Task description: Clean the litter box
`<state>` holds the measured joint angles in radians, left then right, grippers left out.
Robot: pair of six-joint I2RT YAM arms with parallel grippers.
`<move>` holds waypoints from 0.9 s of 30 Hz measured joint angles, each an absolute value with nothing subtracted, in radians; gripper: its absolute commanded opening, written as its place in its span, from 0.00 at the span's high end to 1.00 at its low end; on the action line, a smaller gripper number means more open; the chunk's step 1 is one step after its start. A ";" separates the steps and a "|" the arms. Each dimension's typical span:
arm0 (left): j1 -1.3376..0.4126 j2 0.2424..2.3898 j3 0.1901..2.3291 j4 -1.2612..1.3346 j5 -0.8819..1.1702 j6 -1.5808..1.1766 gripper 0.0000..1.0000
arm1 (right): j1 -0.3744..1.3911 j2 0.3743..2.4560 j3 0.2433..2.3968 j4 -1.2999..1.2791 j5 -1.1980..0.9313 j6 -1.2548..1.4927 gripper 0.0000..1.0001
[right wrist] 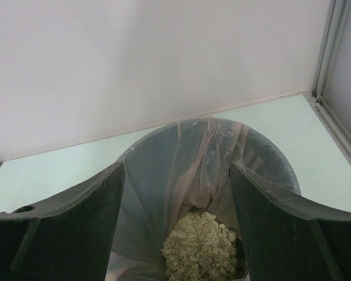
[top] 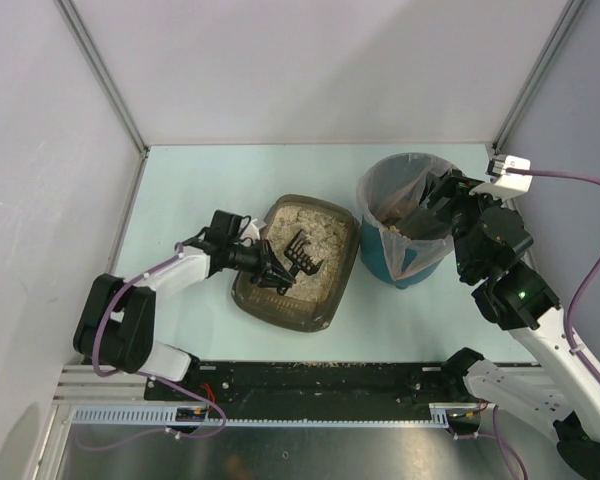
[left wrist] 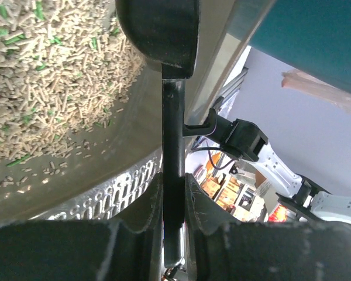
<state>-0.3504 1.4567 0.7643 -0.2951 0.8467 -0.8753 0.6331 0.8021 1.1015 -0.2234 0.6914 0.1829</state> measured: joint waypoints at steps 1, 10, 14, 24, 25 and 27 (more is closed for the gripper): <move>-0.350 1.448 0.764 -0.293 0.850 -0.876 1.00 | 0.633 0.802 1.102 -0.222 0.691 0.183 0.24; -0.347 1.373 0.729 -0.263 0.883 -0.916 1.00 | 0.633 0.801 1.102 -0.216 0.691 0.183 0.24; -0.342 1.344 0.725 -0.253 0.897 -0.934 1.00 | 0.633 0.801 1.102 -0.212 0.688 0.183 0.24; -0.312 1.225 0.674 -0.199 0.914 -0.975 1.00 | 0.633 0.794 1.102 -0.212 0.686 0.183 0.24; -0.304 1.210 0.662 -0.187 0.920 -0.982 1.00 | 0.633 0.793 1.102 -0.212 0.686 0.183 0.24; -0.288 1.180 0.638 -0.160 0.926 -0.996 1.00 | 0.633 0.792 1.102 -0.212 0.686 0.183 0.24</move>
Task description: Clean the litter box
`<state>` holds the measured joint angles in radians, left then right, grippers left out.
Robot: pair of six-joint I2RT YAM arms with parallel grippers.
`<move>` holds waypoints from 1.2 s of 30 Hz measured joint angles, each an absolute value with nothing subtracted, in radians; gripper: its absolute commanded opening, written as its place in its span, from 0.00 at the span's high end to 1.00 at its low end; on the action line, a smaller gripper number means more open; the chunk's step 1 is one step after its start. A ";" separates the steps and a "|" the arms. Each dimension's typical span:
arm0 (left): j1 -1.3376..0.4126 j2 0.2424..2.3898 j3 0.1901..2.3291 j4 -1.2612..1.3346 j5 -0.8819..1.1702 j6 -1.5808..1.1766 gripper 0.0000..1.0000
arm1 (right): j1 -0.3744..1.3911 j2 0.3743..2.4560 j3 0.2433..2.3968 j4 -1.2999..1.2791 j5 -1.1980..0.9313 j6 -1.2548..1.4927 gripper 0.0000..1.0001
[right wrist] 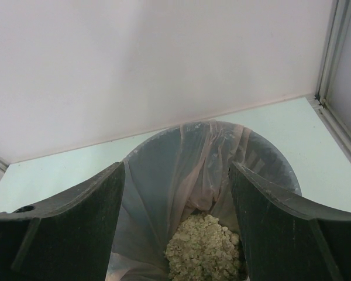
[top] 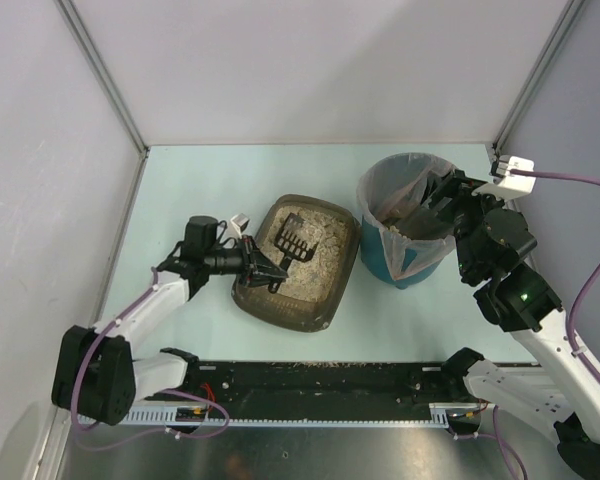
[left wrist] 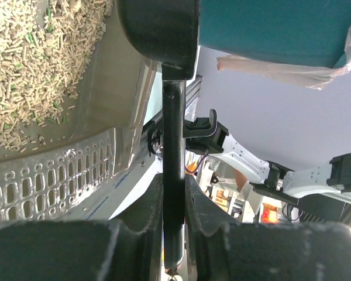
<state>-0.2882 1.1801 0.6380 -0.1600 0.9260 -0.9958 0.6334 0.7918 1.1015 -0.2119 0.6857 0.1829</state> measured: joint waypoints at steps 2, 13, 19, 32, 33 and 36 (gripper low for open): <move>-0.273 1.155 0.615 -0.133 0.932 -1.014 1.00 | 0.634 0.791 1.102 -0.212 0.685 0.183 0.24; -0.250 1.056 0.484 0.089 0.973 -1.151 1.00 | 0.634 0.791 1.102 -0.212 0.680 0.183 0.24; -0.247 1.003 0.483 0.126 0.979 -1.153 1.00 | 0.636 0.792 1.102 -0.212 0.672 0.184 0.24; -0.210 0.949 0.434 0.079 0.999 -1.105 1.00 | 0.638 0.801 1.102 -0.210 0.672 0.184 0.24; -0.203 0.942 0.434 0.078 1.000 -1.103 1.00 | 0.638 0.802 1.102 -0.210 0.669 0.184 0.24; -0.196 0.933 0.444 0.060 1.000 -1.089 1.00 | 0.639 0.808 1.102 -0.208 0.665 0.184 0.24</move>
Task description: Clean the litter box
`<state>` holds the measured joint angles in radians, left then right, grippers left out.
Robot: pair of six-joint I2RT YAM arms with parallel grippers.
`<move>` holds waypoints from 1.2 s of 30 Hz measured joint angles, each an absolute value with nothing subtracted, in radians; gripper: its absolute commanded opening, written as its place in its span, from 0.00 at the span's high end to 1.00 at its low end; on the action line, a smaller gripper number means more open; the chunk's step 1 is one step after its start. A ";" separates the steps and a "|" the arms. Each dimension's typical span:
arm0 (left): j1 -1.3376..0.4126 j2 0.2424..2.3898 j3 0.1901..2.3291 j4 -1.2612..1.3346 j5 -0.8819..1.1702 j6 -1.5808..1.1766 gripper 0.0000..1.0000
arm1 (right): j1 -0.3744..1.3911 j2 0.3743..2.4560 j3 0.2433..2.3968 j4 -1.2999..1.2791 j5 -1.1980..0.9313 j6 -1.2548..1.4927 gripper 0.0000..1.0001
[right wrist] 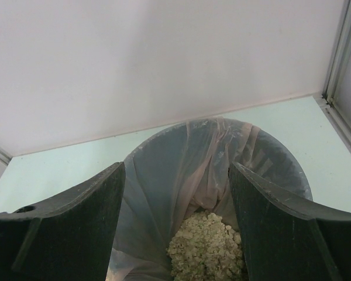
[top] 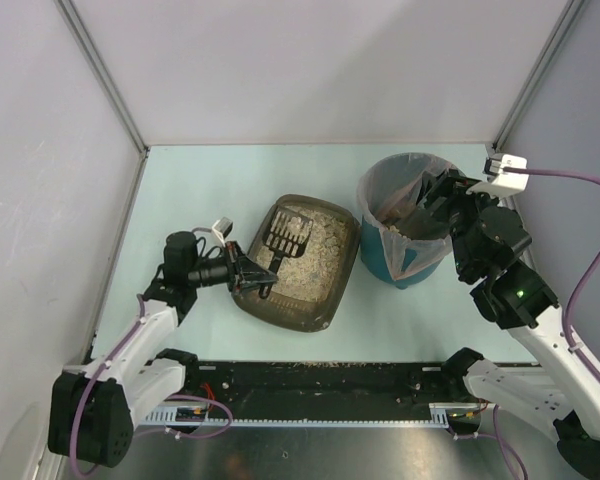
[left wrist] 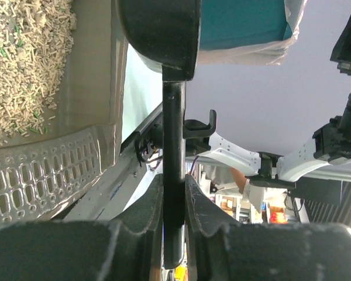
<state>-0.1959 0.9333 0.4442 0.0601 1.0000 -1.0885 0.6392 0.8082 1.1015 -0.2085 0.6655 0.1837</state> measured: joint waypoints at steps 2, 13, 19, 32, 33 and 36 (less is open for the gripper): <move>-0.196 0.934 0.454 0.050 1.004 -1.079 1.00 | 0.640 0.810 1.102 -0.207 0.665 0.184 0.24; -0.171 0.925 0.465 0.071 1.006 -1.104 1.00 | 0.640 0.811 1.102 -0.204 0.666 0.184 0.24; -0.178 0.932 0.492 0.033 1.006 -1.085 1.00 | 0.640 0.817 1.102 -0.203 0.666 0.183 0.24; -0.170 0.931 0.458 0.102 1.024 -1.138 1.00 | 0.640 0.821 1.102 -0.197 0.666 0.183 0.24; -0.170 0.939 0.458 0.094 1.024 -1.132 1.00 | 0.640 0.821 1.102 -0.197 0.666 0.183 0.24; -0.170 0.952 0.455 0.067 1.024 -1.120 1.00 | 0.640 0.821 1.102 -0.197 0.665 0.183 0.24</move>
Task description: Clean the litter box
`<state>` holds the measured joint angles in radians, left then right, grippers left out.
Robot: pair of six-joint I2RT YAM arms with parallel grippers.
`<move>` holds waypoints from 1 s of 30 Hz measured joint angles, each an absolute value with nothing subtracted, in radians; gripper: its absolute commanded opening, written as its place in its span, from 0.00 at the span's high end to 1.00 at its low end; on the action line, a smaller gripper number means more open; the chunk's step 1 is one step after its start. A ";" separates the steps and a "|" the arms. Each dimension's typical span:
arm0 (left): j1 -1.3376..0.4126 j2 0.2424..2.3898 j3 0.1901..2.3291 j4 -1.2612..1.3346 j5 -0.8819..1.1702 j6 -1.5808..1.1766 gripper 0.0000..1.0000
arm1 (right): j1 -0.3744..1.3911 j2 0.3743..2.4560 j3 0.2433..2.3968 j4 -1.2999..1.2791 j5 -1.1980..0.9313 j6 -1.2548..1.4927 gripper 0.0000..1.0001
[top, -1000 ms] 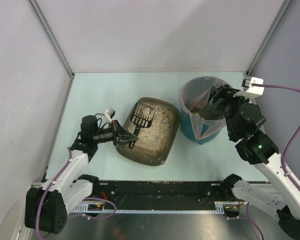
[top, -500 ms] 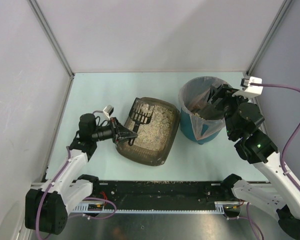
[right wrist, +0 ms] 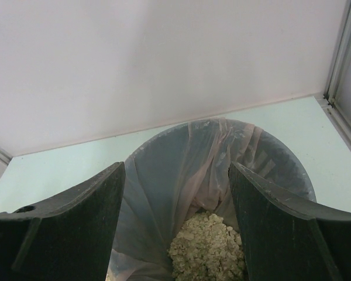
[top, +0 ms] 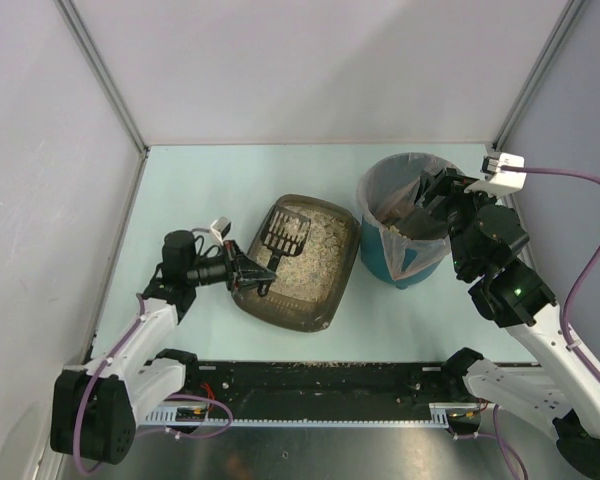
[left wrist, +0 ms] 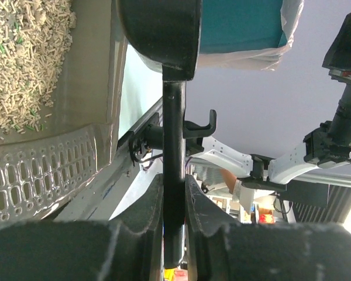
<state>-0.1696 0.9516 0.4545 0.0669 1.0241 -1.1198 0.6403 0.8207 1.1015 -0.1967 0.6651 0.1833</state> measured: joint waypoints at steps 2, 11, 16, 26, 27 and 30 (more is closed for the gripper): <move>-0.170 0.949 0.455 0.057 1.026 -1.114 1.00 | 0.640 0.821 1.102 -0.196 0.665 0.183 0.25; -0.170 0.948 0.470 0.045 1.045 -1.093 1.00 | 0.641 0.819 1.102 -0.198 0.669 0.189 0.25; -0.170 0.936 0.470 0.034 1.039 -1.087 1.00 | 0.642 0.795 1.101 -0.220 0.686 0.210 0.26; -0.170 0.907 0.474 -0.032 1.011 -1.038 1.00 | 0.646 0.749 1.101 -0.263 0.724 0.236 0.26; -0.170 0.903 0.474 -0.037 1.009 -1.038 1.00 | 0.646 0.754 1.101 -0.266 0.726 0.236 0.26; -0.170 0.897 0.474 -0.040 1.010 -1.036 1.00 | 0.646 0.773 1.101 -0.279 0.727 0.238 0.25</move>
